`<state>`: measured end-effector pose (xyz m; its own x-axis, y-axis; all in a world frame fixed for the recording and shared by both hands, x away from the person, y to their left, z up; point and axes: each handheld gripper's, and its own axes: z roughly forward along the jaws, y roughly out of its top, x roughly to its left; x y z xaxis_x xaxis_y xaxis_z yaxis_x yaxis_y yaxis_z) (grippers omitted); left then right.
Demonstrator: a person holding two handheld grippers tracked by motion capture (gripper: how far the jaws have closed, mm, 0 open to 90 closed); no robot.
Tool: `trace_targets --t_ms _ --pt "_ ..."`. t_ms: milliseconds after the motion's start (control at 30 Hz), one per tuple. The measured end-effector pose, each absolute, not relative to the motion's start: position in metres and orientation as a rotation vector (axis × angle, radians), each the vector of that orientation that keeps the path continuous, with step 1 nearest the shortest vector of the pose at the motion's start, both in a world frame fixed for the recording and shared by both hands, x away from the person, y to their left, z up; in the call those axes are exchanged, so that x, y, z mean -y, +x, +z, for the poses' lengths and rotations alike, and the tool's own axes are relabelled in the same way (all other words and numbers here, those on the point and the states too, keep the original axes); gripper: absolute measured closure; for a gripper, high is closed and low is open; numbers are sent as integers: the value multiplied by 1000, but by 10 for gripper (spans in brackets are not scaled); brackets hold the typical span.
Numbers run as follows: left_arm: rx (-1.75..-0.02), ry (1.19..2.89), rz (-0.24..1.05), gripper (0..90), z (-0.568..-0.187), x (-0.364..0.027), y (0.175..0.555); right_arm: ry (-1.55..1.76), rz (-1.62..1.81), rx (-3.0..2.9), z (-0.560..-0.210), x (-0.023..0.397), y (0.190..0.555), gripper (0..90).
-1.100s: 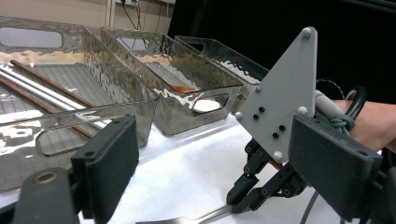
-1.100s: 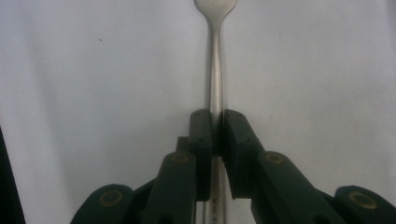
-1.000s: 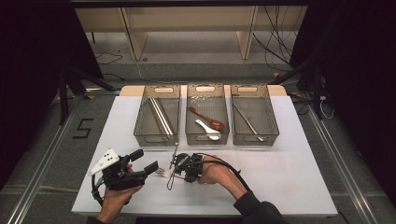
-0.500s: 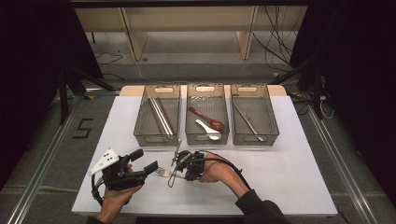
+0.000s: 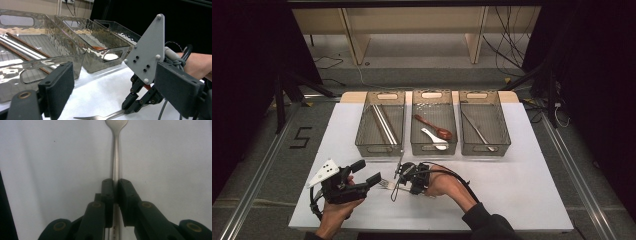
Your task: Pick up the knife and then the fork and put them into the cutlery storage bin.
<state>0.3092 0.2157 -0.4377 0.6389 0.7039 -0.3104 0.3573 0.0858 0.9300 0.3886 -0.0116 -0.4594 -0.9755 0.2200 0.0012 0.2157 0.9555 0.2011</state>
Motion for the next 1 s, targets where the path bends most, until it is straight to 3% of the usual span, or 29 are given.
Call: trace_targets --t_ms 1000 --pt "-924 1521 324 159 -438 -216 309 370 338 -3096 -450 15 394 834"
